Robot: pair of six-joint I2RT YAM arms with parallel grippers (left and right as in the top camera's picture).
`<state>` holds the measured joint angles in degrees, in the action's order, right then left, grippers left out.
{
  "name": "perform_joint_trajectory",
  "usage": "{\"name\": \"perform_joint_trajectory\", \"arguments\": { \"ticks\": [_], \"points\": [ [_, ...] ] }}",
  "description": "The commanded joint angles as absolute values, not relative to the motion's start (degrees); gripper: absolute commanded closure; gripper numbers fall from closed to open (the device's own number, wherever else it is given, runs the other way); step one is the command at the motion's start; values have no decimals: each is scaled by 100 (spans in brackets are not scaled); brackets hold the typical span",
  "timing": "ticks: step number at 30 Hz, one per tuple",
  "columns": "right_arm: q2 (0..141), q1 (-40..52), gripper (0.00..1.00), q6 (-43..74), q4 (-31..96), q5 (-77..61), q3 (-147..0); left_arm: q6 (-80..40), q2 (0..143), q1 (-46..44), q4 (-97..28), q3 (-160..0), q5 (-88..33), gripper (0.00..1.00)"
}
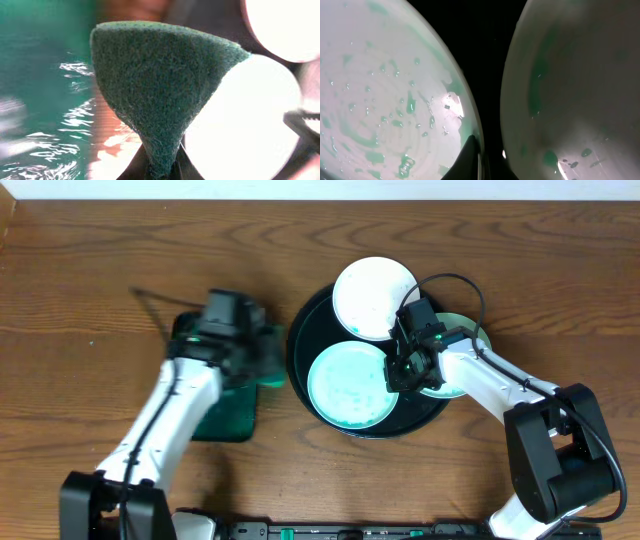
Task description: Clean dirty plates on tray and stack at the side
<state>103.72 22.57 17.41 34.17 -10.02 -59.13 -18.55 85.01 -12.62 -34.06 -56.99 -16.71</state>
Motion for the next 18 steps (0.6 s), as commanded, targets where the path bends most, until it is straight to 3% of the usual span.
{"name": "perform_joint_trajectory", "arguments": {
  "ticks": [1, 6, 13, 18],
  "points": [
    [10661, 2296, 99, 1715, 3391, -797, -5830, -2215, 8969, -2003, -3087, -5819, -1946, 93],
    [10661, 2296, 99, 1715, 3398, -794, -5830, -3020, 9915, -2633, -1994, -5819, -2462, 93],
    [10661, 2296, 99, 1712, 3404, -794, -5830, -4248, 11303, -3367, -71, -5819, -4091, 93],
    [10661, 2296, 99, 1712, 3404, -794, -5830, -4335, 11662, -3616, -69, -5819, -4547, 93]
  ]
}}
